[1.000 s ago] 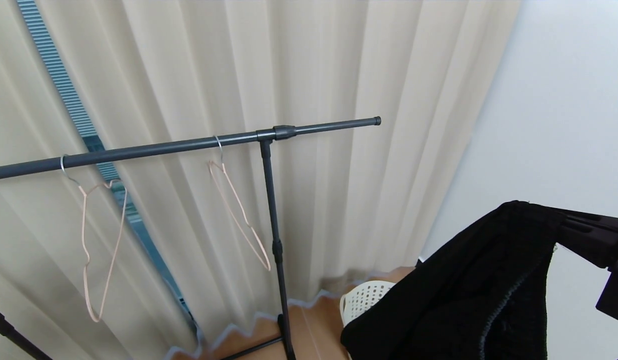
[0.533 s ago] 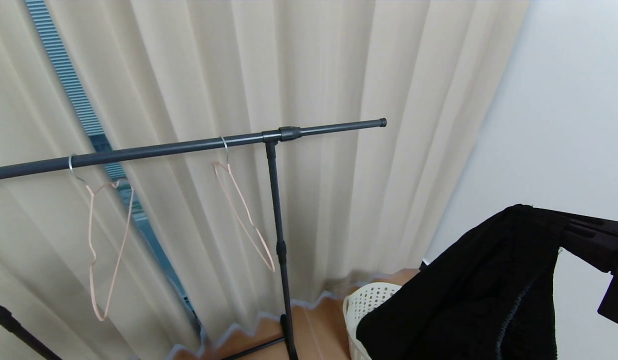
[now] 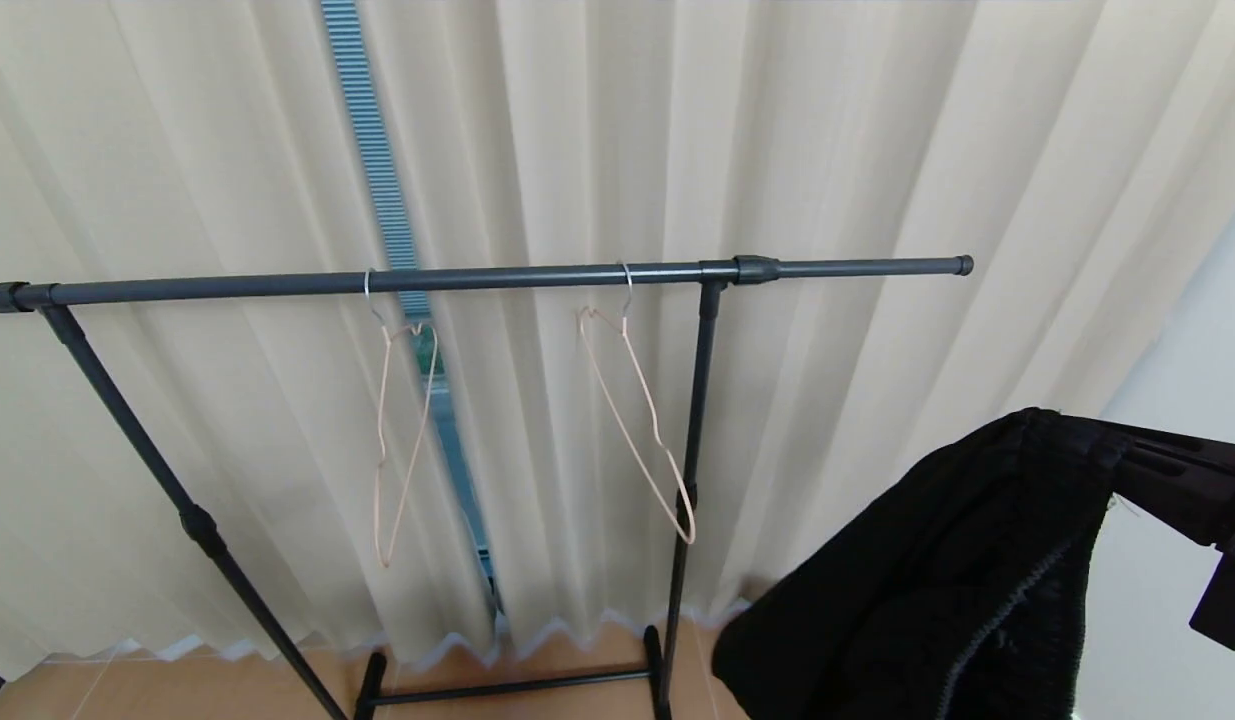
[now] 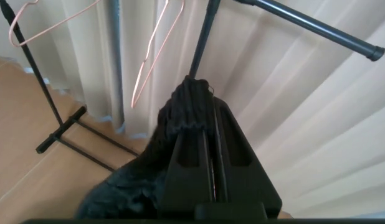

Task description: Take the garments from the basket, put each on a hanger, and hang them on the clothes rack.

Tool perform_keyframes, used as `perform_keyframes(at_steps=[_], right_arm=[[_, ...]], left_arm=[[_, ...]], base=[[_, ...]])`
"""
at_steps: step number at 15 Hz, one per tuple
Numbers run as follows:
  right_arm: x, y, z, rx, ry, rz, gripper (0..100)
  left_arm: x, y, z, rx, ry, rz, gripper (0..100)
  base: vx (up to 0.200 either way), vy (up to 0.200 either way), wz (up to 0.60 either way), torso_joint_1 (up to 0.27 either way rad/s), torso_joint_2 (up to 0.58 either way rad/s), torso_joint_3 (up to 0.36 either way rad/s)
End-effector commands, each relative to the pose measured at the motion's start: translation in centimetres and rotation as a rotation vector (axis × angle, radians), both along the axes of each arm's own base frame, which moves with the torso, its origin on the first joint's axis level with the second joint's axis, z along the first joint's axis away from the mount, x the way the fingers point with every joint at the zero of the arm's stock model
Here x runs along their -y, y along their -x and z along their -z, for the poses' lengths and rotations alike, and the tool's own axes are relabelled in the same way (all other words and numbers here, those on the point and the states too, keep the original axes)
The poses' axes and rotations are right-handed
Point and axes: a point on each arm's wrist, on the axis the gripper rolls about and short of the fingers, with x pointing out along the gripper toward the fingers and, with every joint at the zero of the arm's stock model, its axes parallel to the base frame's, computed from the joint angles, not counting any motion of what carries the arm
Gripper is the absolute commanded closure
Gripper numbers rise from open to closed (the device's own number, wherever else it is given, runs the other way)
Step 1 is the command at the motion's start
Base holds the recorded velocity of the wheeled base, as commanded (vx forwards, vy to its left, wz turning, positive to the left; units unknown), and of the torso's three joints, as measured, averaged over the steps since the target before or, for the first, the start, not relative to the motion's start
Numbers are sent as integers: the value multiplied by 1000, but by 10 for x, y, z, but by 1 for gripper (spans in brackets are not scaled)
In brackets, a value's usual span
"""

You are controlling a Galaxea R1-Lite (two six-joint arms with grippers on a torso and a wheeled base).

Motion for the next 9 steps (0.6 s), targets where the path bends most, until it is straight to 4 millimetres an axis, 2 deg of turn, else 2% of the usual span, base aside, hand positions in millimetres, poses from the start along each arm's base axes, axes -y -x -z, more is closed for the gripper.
perform_keyframes(at_steps=[1, 4, 5, 9], right_arm=[[0, 0, 0, 0, 0, 0, 100], [0, 0, -2, 6, -2, 1, 100], [1, 1, -1, 5, -1, 1, 100], [1, 1, -2, 12, 3, 0, 100]], left_arm=[[0, 0, 0, 0, 0, 0, 0], [0, 0, 0, 0, 0, 2, 0], [0, 0, 0, 0, 0, 0, 0], [0, 0, 0, -2, 0, 0, 0]], base=[[0, 0, 0, 0, 0, 0], [0, 0, 0, 0, 0, 0], [0, 0, 600, 2, 2, -7], [0, 0, 0, 0, 0, 0]])
